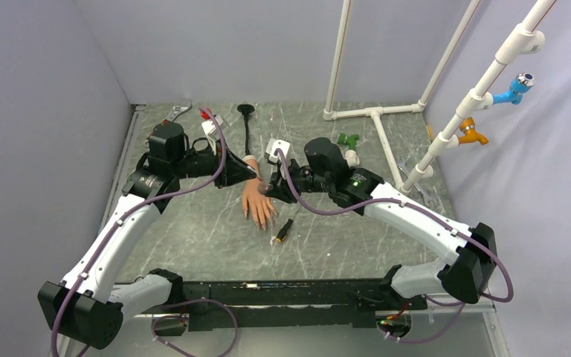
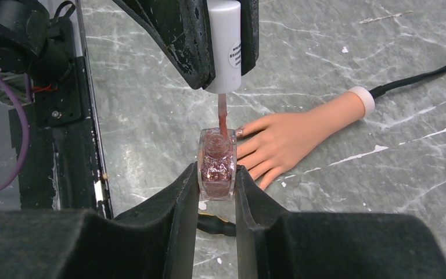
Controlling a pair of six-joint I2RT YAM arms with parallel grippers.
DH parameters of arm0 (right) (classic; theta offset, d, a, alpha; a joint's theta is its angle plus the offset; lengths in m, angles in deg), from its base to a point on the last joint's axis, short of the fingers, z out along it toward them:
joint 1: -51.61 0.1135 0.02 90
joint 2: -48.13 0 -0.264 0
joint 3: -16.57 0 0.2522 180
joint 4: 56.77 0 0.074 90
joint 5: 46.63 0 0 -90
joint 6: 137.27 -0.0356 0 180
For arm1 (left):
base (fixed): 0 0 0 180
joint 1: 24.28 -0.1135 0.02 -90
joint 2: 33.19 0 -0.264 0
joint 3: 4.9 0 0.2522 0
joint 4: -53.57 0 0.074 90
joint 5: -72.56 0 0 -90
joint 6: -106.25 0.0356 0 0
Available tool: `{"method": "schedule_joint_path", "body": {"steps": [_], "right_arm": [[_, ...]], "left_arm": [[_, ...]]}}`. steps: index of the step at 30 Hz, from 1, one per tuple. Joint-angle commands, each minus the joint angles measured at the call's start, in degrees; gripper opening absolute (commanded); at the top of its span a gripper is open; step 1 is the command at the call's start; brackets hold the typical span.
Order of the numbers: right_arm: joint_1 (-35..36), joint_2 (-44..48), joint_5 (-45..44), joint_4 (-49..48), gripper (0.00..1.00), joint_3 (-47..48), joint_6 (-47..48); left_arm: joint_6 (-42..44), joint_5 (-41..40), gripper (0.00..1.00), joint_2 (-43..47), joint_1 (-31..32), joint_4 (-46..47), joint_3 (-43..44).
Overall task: Paint the nails
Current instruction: Close the nail polish bottle.
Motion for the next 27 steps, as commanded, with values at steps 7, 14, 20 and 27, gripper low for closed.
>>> {"method": "schedule_joint_path", "body": {"steps": [7, 14, 20, 27], "right_arm": [[0.54, 1.25, -1.26, -1.45, 0.0, 2.69, 0.73], [0.51, 1.35, -1.54, -1.46, 0.0, 2.6, 0.61], [0.58, 1.67, -1.74, -1.56, 0.0, 2.39, 0.64], [0.58, 1.81, -1.57, -1.55, 0.0, 2.45, 0.71]], "left_arm": [[0.59, 1.3, 0.0, -0.37, 0.41, 0.92, 0.02], [1.07, 0.69, 0.0, -0.55, 0.77, 0.38, 0.09], [1.53, 0.04, 0.0, -0.87, 1.17, -0.29, 0.27], [1.85, -0.78, 0.0, -0.92, 1.32, -0.67, 0.32]]}}
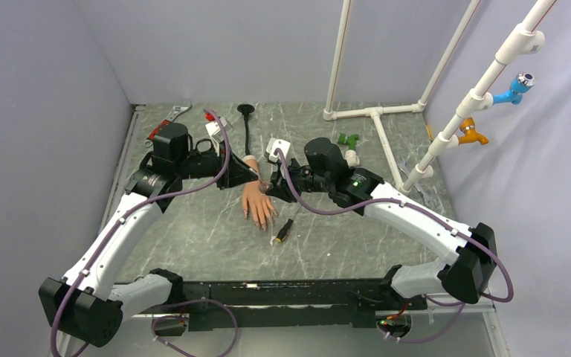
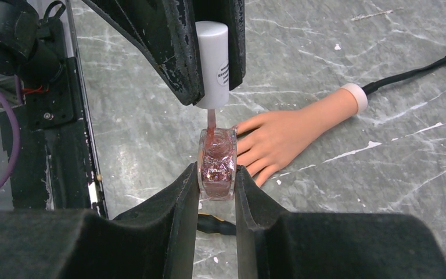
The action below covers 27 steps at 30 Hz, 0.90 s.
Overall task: Paint the nails
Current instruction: Close the nail polish bottle.
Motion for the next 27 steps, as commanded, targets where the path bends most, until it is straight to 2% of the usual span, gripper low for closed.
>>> {"method": "schedule_joint_path", "body": {"steps": [1, 27], "right_arm": [[0.42, 1.81, -0.02, -1.59, 0.0, 2.45, 0.63], [0.79, 1.71, -0.35, -1.66, 0.0, 2.93, 0.72]], "left_arm": [[1.02, -0.54, 0.0, -0.08, 0.21, 0.39, 0.42], [3.0, -1.64, 0.0, -0.93, 1.41, -1.97, 0.95]]}}
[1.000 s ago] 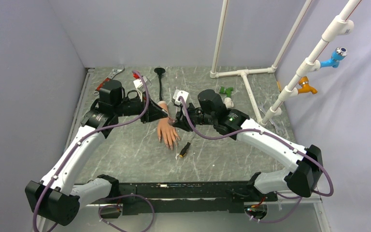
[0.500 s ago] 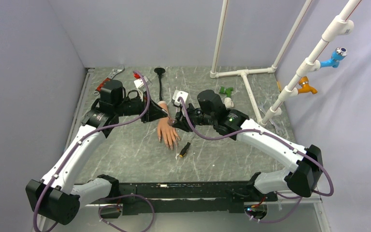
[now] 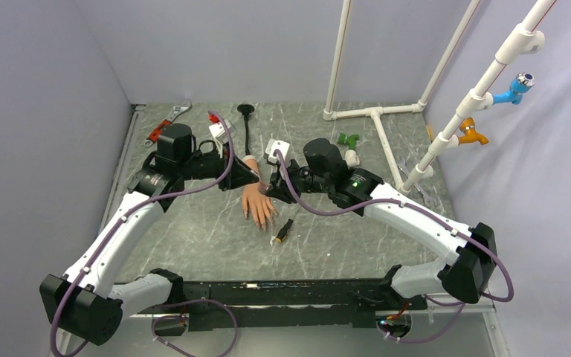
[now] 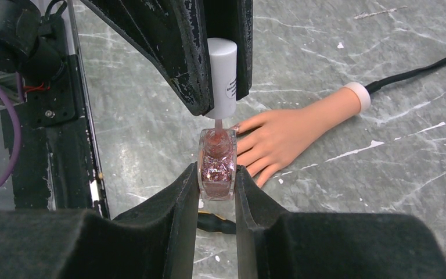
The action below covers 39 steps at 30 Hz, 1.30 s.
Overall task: Paint the nails
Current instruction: Close the nail polish bottle.
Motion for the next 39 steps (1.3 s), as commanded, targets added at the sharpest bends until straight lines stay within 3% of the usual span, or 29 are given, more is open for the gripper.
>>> {"method": "schedule_joint_path", "body": {"steps": [1, 26, 39], "right_arm": [[0.32, 1.7, -0.03, -1.92, 0.0, 2.98, 0.71], [1.46, 0.48, -0.54, -1.13, 0.0, 3.95, 1.12], [2.14, -0.8, -0.28, -0.78, 0.0, 5.14, 1.37]], "left_arm": [[1.35, 0.03, 0.0, -0.29, 0.56, -0.53, 1.03], [4.19, -1.28, 0.0, -1.83, 2.78, -3.76, 2.18], [9.61, -6.2, 0.0, -2.97, 6.0, -9.04, 3.81]]}}
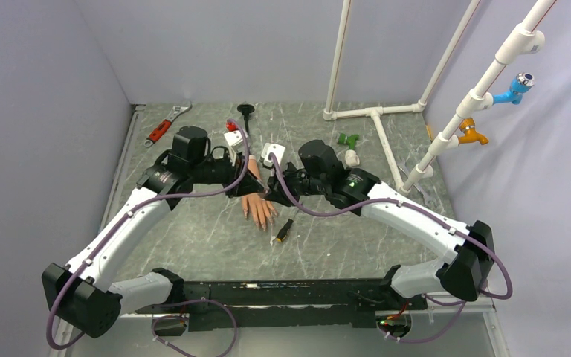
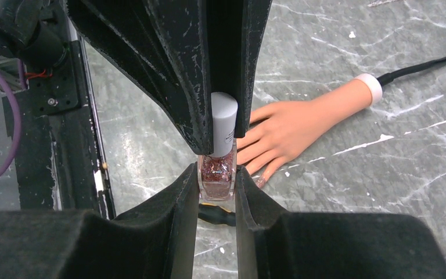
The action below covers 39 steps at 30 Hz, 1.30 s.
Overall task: Paint the nails
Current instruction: Close the nail polish bottle.
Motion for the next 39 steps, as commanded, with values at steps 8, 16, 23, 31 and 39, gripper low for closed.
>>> {"method": "schedule_joint_path", "body": {"steps": [8, 16, 23, 31, 39], "right_arm": [[1.83, -1.16, -0.79, -3.84, 0.0, 4.73, 0.74], [1.96, -0.5, -0.71, -4.76, 0.0, 4.24, 0.71], [1.87, 2.71, 3.41, -5.83, 0.0, 2.77, 0.6], [1.82, 3.86, 8.47, -2.41, 0.0, 2.82, 1.94], [1.85, 4.51, 13.58, 1.25, 0.0, 3.23, 3.87]], "left_arm": [[0.75, 0.64, 0.0, 0.06, 1.0, 1.15, 1.39], [1.79, 1.03, 0.0, -0.13, 1.01, -0.71, 2.04], [5.59, 2.93, 0.0, 1.1, 1.13, -2.04, 1.64], [13.5, 6.8, 0.0, 3.65, 3.77, -5.24, 0.67], [18.02, 9.1, 0.0, 5.73, 5.35, -6.36, -0.77]]}}
